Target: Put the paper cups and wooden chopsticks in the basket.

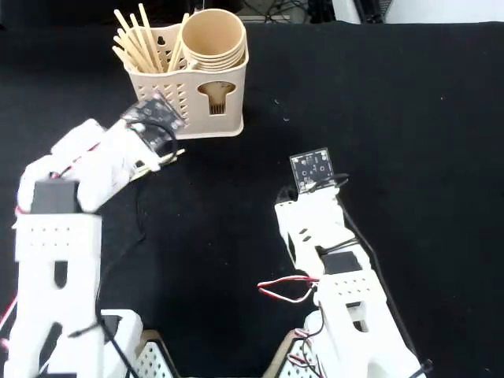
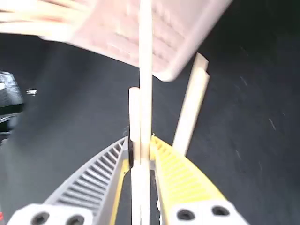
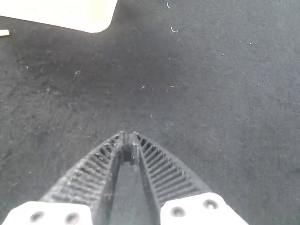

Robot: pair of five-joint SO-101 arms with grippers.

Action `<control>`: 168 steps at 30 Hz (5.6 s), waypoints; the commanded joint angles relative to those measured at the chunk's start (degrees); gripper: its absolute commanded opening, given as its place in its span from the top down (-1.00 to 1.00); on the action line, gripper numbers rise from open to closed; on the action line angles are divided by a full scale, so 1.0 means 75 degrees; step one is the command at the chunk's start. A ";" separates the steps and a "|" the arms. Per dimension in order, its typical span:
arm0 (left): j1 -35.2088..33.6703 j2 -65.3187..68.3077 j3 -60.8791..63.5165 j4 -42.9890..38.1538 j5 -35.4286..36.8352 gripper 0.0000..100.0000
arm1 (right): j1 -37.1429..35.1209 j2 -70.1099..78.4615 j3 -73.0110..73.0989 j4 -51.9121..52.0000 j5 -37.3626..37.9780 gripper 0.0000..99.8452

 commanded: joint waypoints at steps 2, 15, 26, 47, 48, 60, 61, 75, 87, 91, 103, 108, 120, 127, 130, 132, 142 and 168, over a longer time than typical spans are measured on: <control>-0.0135 -0.1137 0.0252 -0.1536 0.1899 0.94 | 0.0094 -0.0111 -0.0018 -0.0164 -0.0047 0.96; -0.0111 -0.2215 0.1248 -0.6670 0.6588 0.94 | 0.0094 -0.0111 -0.0018 -0.0164 -0.0047 0.96; 0.0451 -0.0750 0.0815 -0.9272 0.7490 0.94 | 0.0094 -0.0111 -0.0018 -0.0164 -0.0047 0.96; 0.0651 0.4138 -0.2409 -0.9705 0.7443 0.94 | 0.0094 -0.0111 -0.0029 -0.0211 -0.0035 0.96; 0.0639 0.4208 -0.2350 -0.9694 0.7432 0.94 | 0.0094 -0.0100 -0.0018 -0.0281 -0.0035 0.96; 0.0627 0.4513 -0.1366 -0.9623 0.7432 0.80 | 0.0094 -0.0100 0.0064 -0.0434 -0.0035 0.96; 0.0615 0.4513 -0.1354 -0.9483 0.7432 0.76 | 0.0094 -0.0100 0.0064 -0.0434 -0.0035 0.96; 0.0639 0.2579 -0.1342 -0.6576 0.7490 0.70 | 0.0094 -0.0100 0.0064 -0.0434 -0.0035 0.96; -0.1213 -0.0867 0.1108 -0.2403 0.6998 0.69 | 0.0094 -0.0111 0.0076 -0.0375 -0.0035 0.96; -0.2256 -0.1489 0.2842 -0.1782 0.5603 0.69 | -0.0117 -0.0100 -0.0533 0.0469 -0.0035 0.96; -0.5386 -0.1653 0.6148 -0.1805 0.3106 0.69 | -0.2673 -0.0076 -0.4566 0.4466 0.1723 0.96; -0.6007 -0.1653 0.6793 -0.1817 0.3095 0.70 | -0.3165 0.1131 -0.5902 0.4736 0.1477 0.81; -0.7883 -0.3352 0.8012 -0.1758 0.2684 0.70 | -0.4489 0.6593 -0.9700 0.4782 0.3188 0.68; -0.8047 -0.5533 0.8727 -0.0738 0.2696 0.70 | -0.4888 0.9219 -1.1821 0.4806 0.4677 0.68; -0.8047 -0.6623 0.9020 -0.0246 0.2696 0.70 | -0.5075 1.0145 -1.2853 0.5111 0.4970 0.68; -0.8035 -0.7314 0.9078 0.0281 0.2696 0.70 | -0.5228 1.0743 -1.3650 0.5486 0.5193 0.67; -0.7473 -0.8147 0.9020 0.1360 0.2673 0.70 | -0.5368 1.3990 -1.8655 0.7642 0.5826 0.62; -0.7473 -0.8147 0.9020 0.1383 0.2673 0.70 | -0.5111 1.7143 -2.2277 0.9635 0.7853 0.96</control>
